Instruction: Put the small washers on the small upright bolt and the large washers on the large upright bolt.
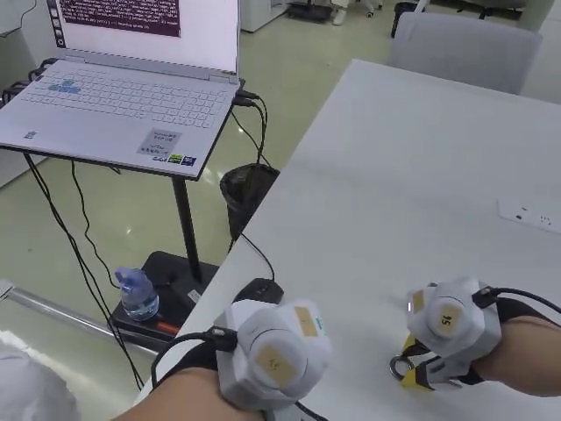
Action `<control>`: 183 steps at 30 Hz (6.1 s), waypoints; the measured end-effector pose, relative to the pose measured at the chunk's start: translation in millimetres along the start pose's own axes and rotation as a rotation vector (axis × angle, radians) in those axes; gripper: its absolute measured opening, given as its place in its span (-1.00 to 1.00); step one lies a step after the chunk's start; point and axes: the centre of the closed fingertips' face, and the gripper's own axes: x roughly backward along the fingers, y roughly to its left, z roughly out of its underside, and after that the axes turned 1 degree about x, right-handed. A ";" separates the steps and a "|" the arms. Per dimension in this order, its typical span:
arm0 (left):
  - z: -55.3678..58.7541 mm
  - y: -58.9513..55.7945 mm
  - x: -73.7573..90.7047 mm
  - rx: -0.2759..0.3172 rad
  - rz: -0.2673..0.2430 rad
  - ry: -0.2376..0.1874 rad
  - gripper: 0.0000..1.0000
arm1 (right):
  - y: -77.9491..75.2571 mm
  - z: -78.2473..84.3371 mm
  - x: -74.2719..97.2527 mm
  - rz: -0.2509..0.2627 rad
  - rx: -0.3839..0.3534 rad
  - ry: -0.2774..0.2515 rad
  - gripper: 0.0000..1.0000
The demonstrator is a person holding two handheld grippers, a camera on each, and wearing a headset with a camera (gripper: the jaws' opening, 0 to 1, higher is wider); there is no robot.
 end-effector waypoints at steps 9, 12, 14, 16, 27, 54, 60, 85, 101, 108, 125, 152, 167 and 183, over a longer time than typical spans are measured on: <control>-2.4 -0.1 0.2 0.012 0.000 -0.011 0.90 | -1.1 0.8 0.3 0.004 -0.013 0.005 -0.54; -1.8 0.6 -0.1 0.014 -0.001 -0.009 0.91 | -1.2 1.0 0.6 0.006 -0.016 0.004 -0.54; -1.1 -0.5 -0.2 0.011 0.003 -0.007 0.91 | -2.5 1.8 1.2 0.010 -0.022 0.007 -0.54; -0.5 -1.5 -0.4 0.009 0.006 -0.004 0.91 | -5.1 2.4 2.8 0.011 -0.037 0.005 -0.54; 0.7 -0.9 -3.0 -0.002 0.009 0.006 0.92 | -17.3 4.5 20.7 0.015 -0.084 0.001 -0.55; -1.5 -2.0 -5.2 -0.014 0.004 0.022 0.85 | -49.3 21.1 74.1 0.079 -0.155 0.018 -0.55; -0.3 -2.7 -4.8 -0.016 0.006 0.024 0.84 | -64.1 20.6 79.7 0.108 -0.159 0.014 -0.55; -0.8 0.0 -5.5 0.010 0.009 0.008 0.86 | -91.1 12.9 75.6 0.142 -0.187 0.012 -0.54; 1.9 2.8 -3.0 0.015 0.019 0.017 0.83 | -98.6 9.6 65.9 0.124 -0.190 0.030 -0.54; 4.6 3.2 -2.6 0.020 0.018 0.018 0.81 | -99.5 9.7 56.5 0.112 -0.194 0.038 -0.54; 12.4 -0.2 -0.8 0.031 0.019 0.025 0.80 | -93.2 16.4 35.2 0.090 -0.208 0.070 -0.54; 14.7 -6.8 -2.9 0.035 0.028 0.030 0.78 | -91.5 18.7 25.1 0.090 -0.227 0.076 -0.51; 13.1 -7.2 -2.2 0.034 0.026 0.040 0.75 | -95.7 17.9 31.6 0.107 -0.229 0.048 -0.36; 4.5 -6.7 -6.7 0.012 0.003 0.025 0.79 | -93.8 8.4 90.2 0.184 -0.221 -0.151 -0.22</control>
